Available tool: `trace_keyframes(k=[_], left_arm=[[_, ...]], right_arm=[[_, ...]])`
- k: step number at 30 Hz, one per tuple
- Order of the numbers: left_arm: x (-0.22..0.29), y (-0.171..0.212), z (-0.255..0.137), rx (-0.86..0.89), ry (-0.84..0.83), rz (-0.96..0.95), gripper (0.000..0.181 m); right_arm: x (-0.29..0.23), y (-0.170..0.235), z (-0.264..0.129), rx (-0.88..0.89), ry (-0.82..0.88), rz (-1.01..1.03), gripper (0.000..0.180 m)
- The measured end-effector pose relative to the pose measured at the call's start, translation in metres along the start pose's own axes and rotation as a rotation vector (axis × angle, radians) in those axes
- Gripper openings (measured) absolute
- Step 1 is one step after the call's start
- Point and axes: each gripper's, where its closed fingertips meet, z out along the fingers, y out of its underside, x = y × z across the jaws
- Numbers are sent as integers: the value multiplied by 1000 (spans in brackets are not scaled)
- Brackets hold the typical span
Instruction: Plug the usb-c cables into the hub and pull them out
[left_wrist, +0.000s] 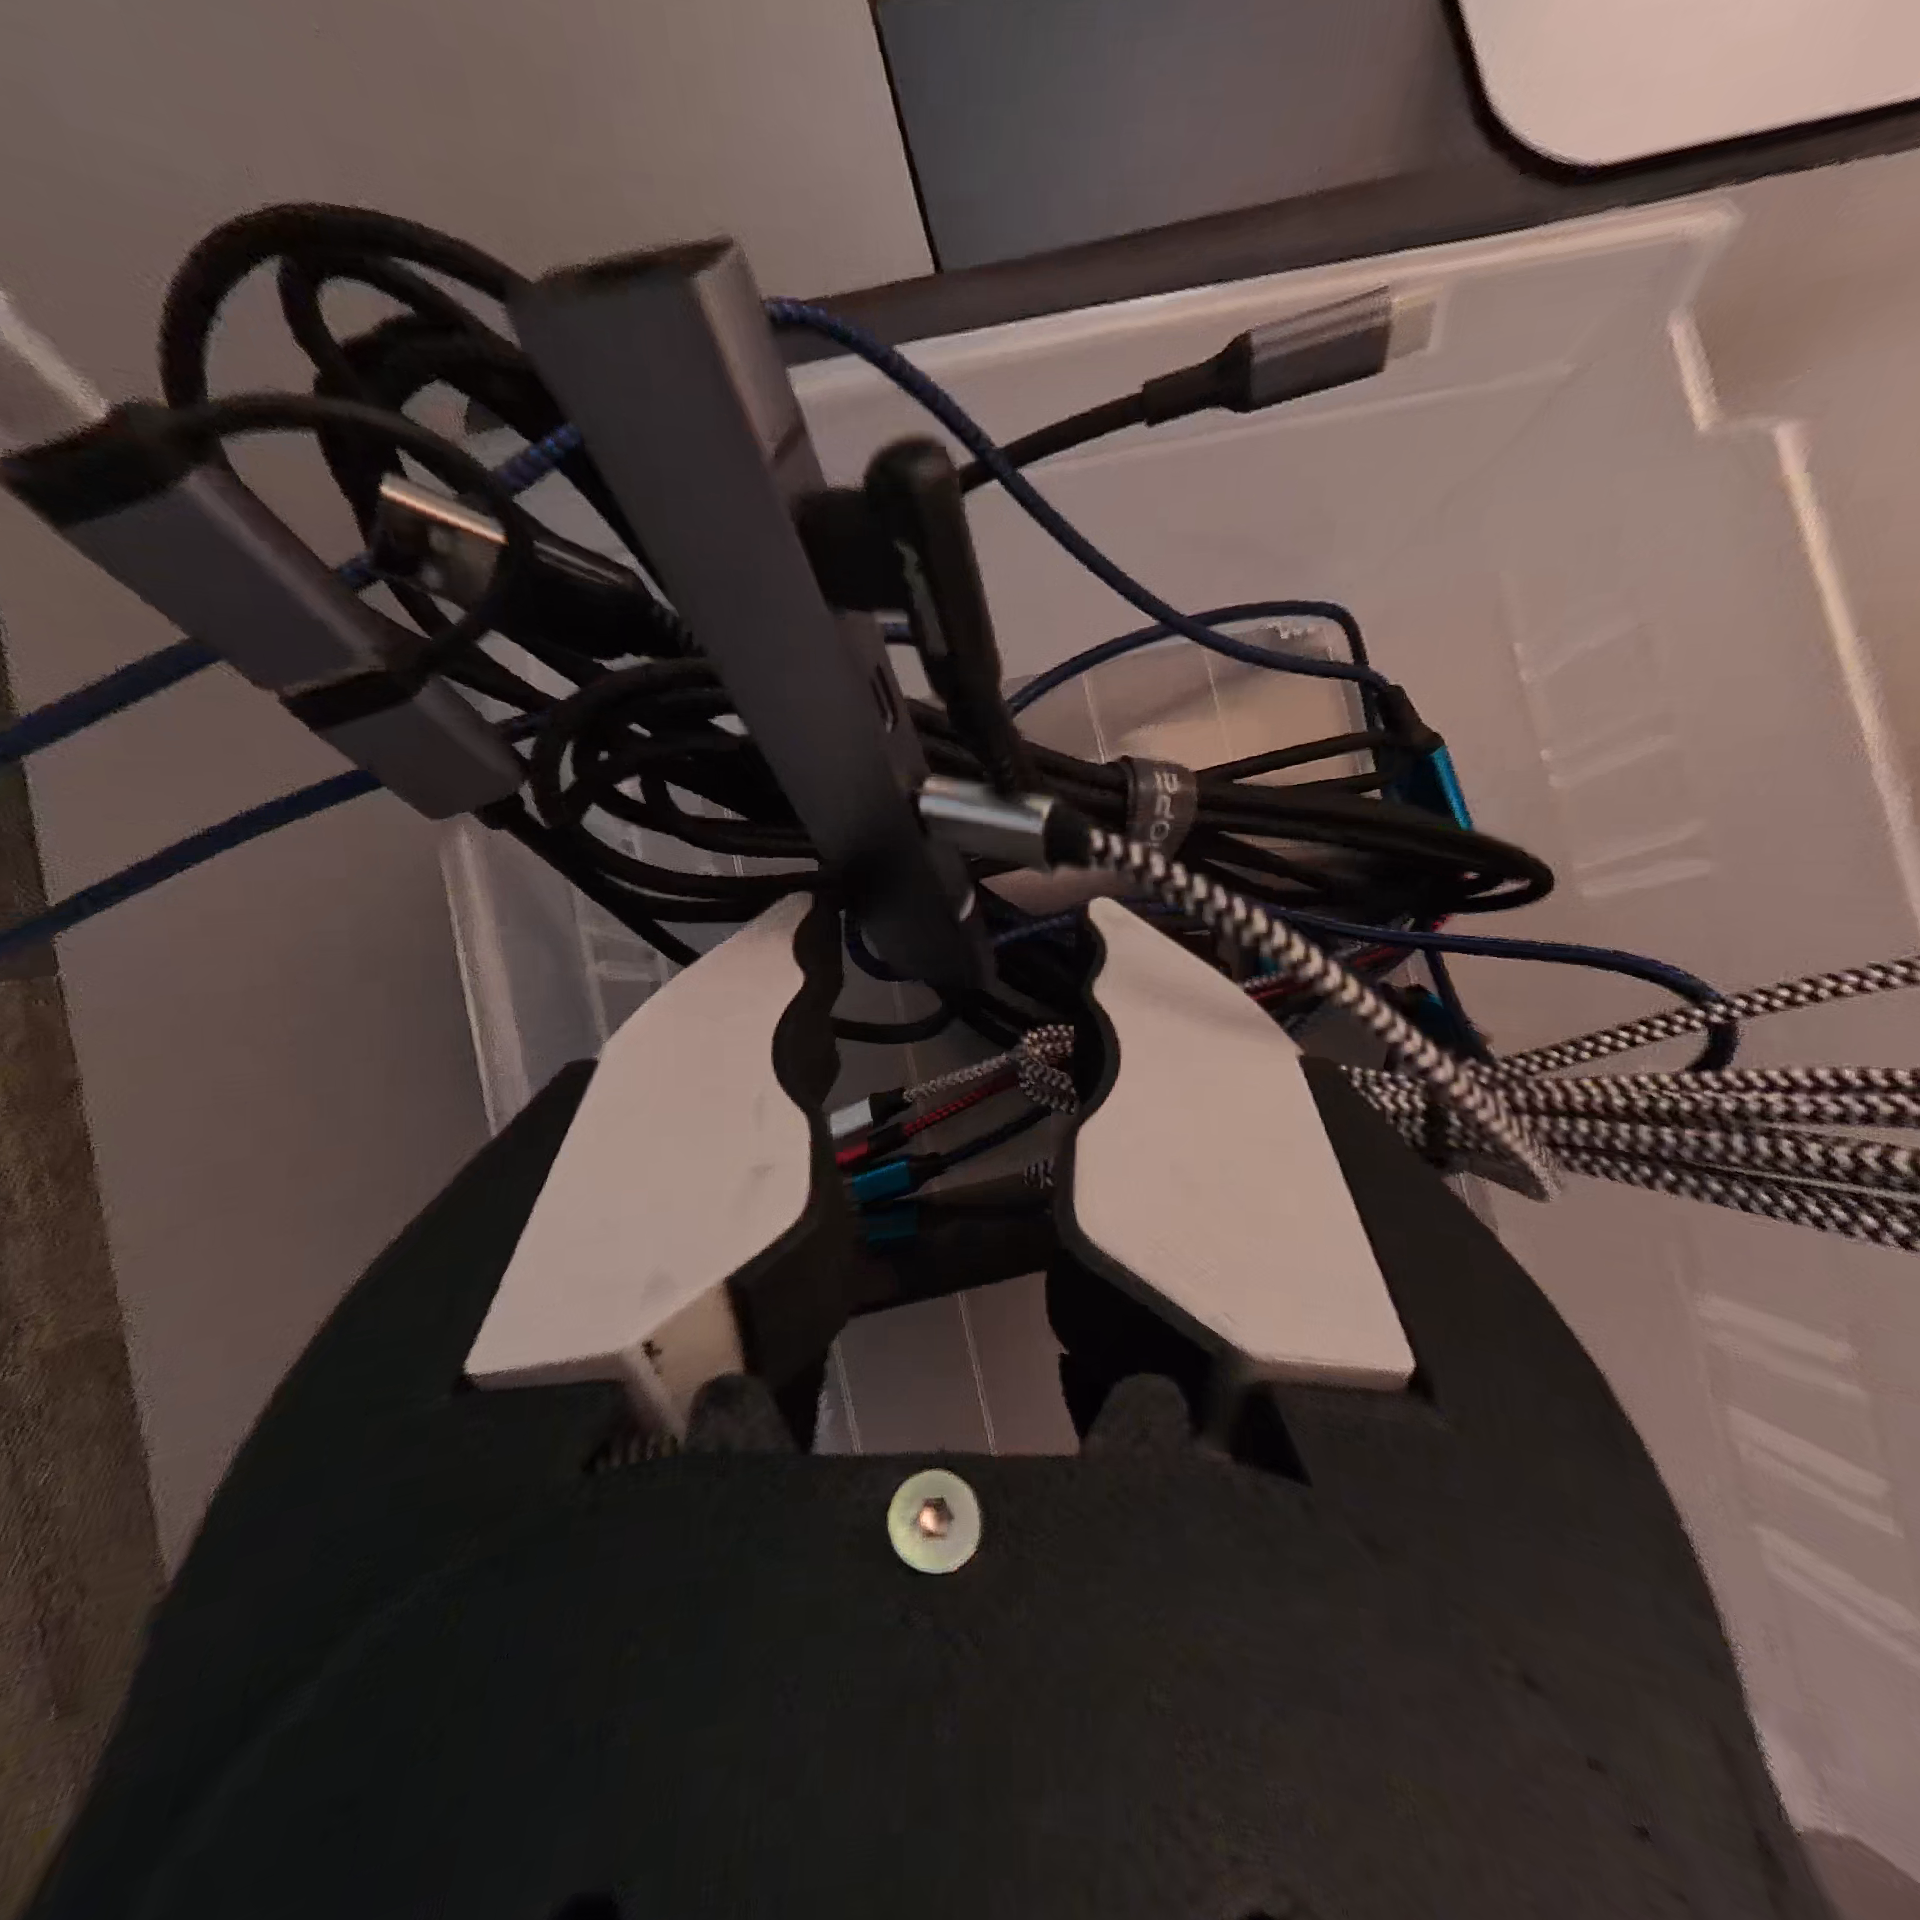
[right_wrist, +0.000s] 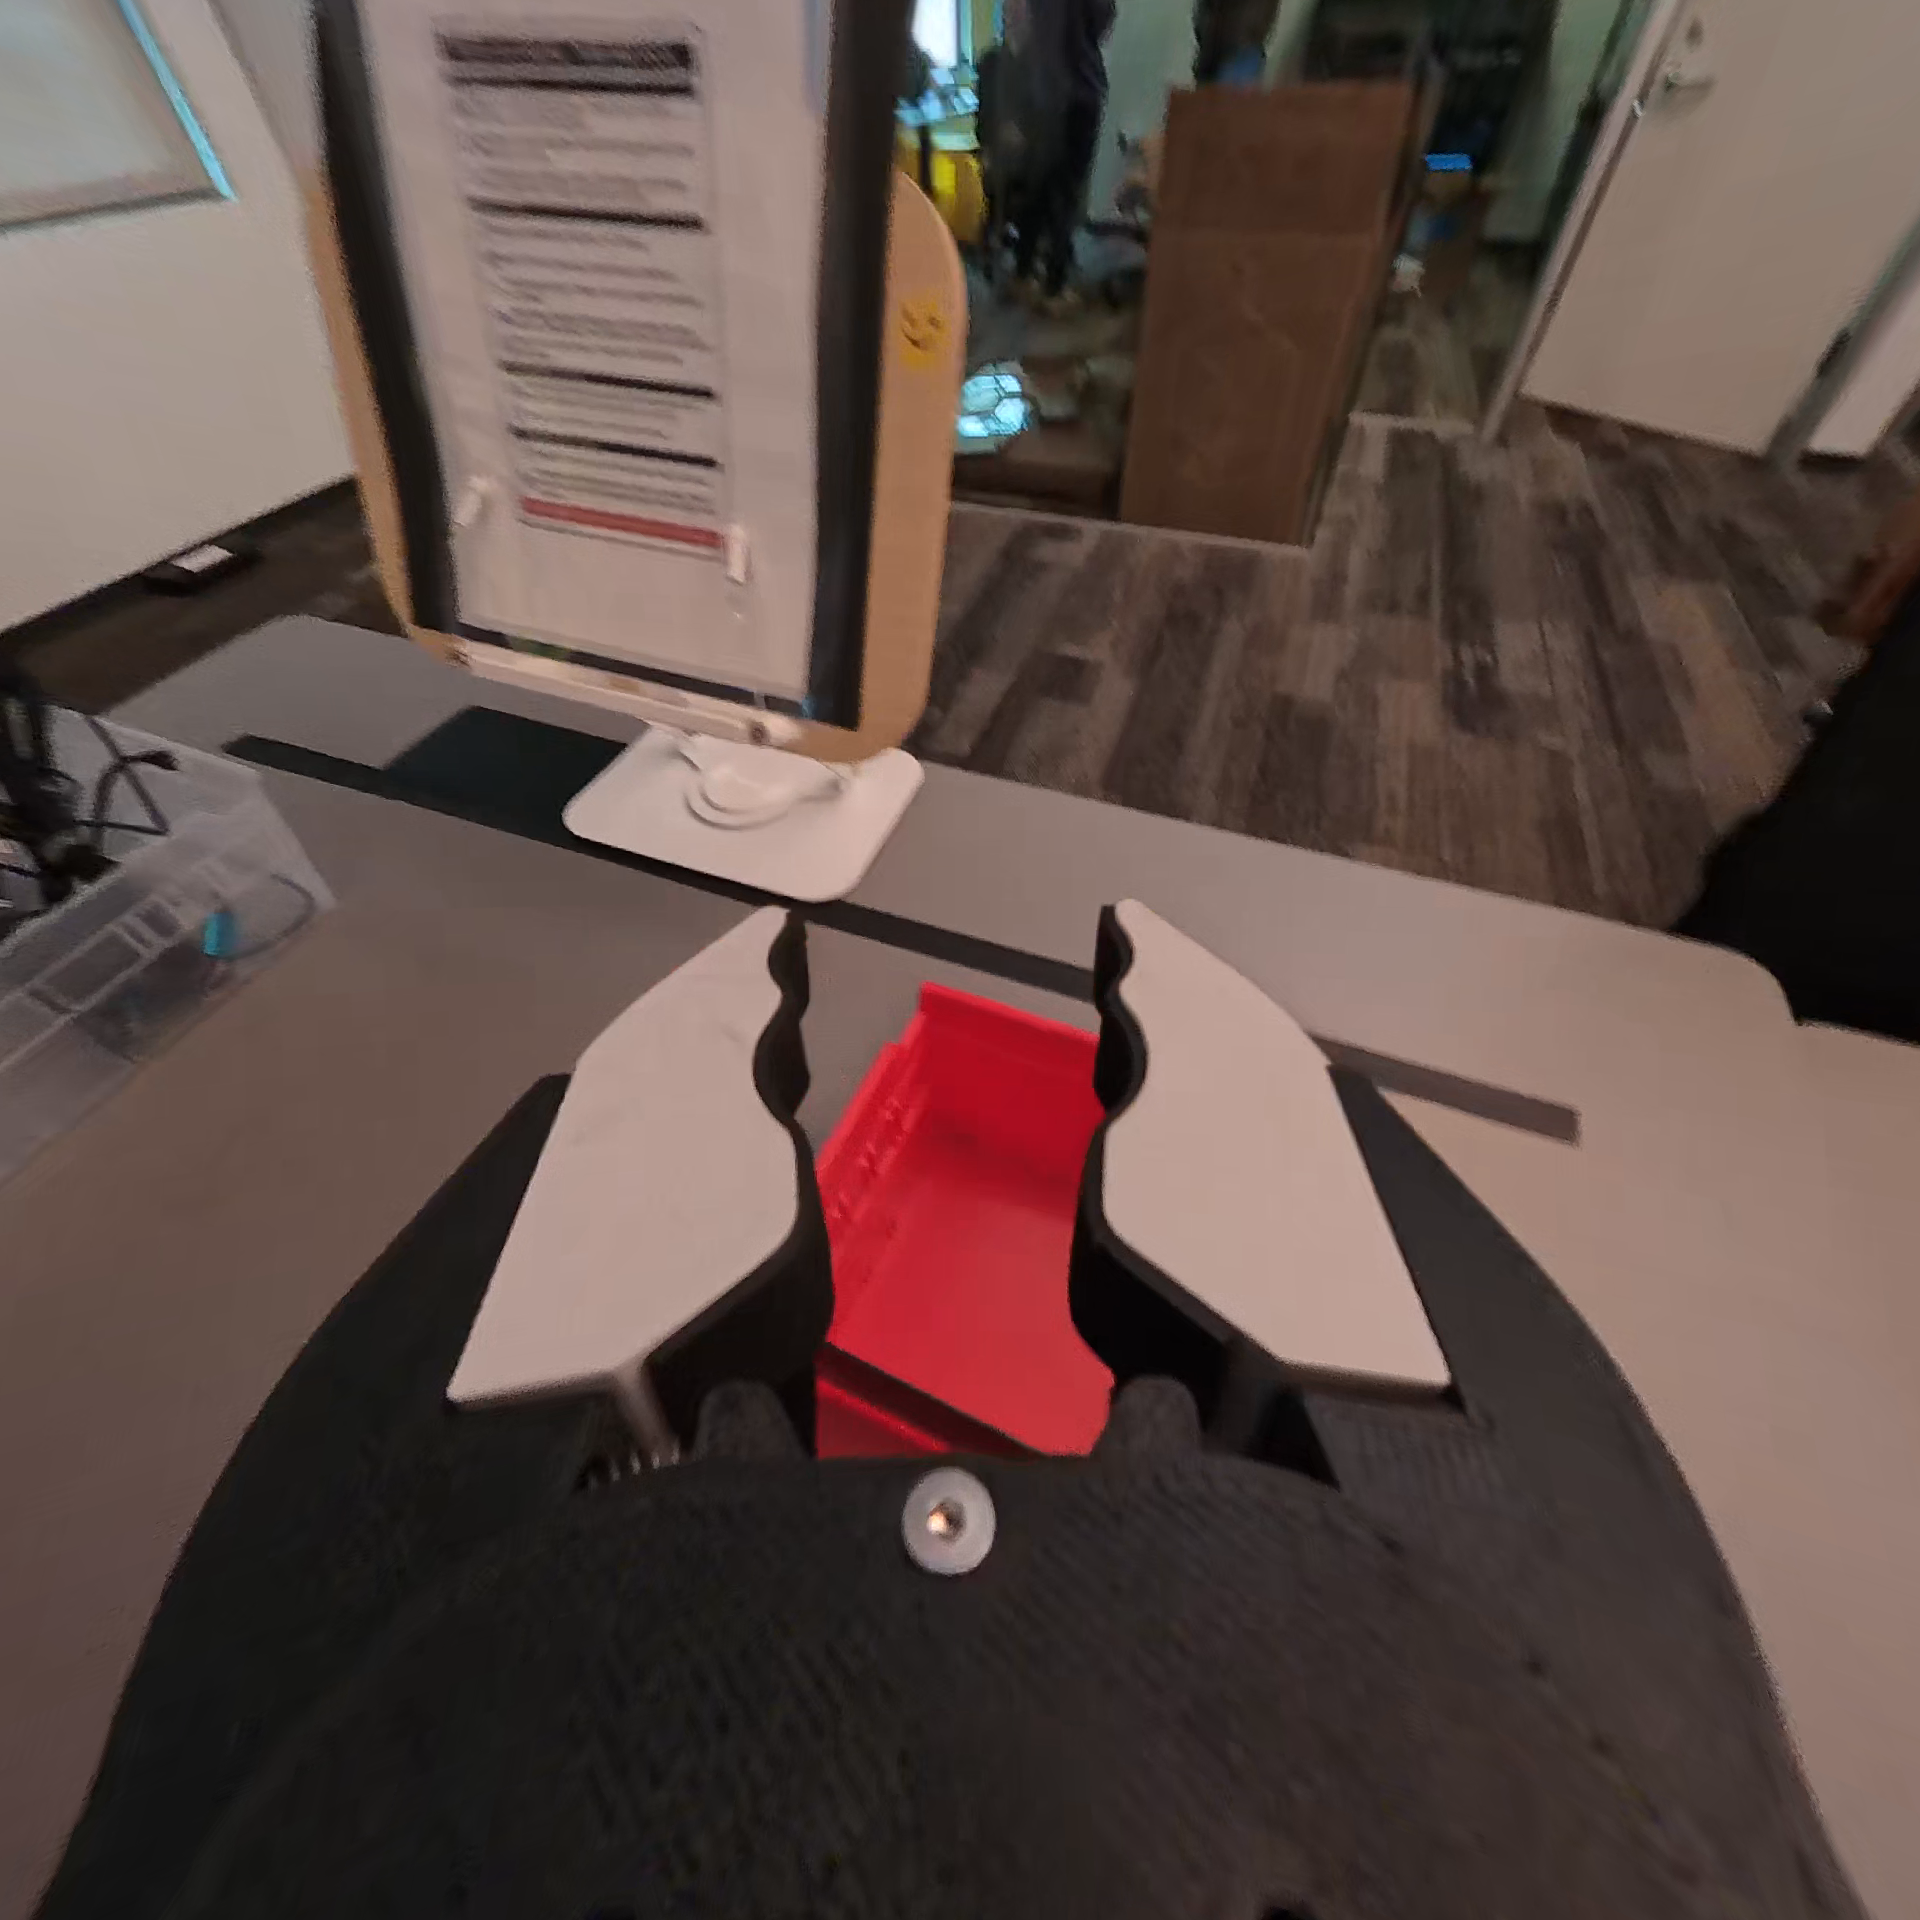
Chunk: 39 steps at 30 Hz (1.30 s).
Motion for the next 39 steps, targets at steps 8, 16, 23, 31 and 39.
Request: trace_keyframes(k=[8, 16, 23, 31, 39], left_arm=[[-6, -10, 3, 96, 26, -64, 32], [-7, -12, 2, 80, -81, 6, 25], [-4, -28, -33, 175, -92, 60, 24], [-3, -50, -91, 298, -264, 152, 23], [22, -74, -151, 477, -349, 231, 24]], right_arm=[[-48, -12, 16, 111, -133, -83, 52], [-54, -5, 22, 76, -140, -139, 49], [-62, -9, 17, 88, -145, -171, 48], [-63, -13, 12, 102, -147, -173, 48], [-64, -14, 11, 108, -153, -168, 48]])
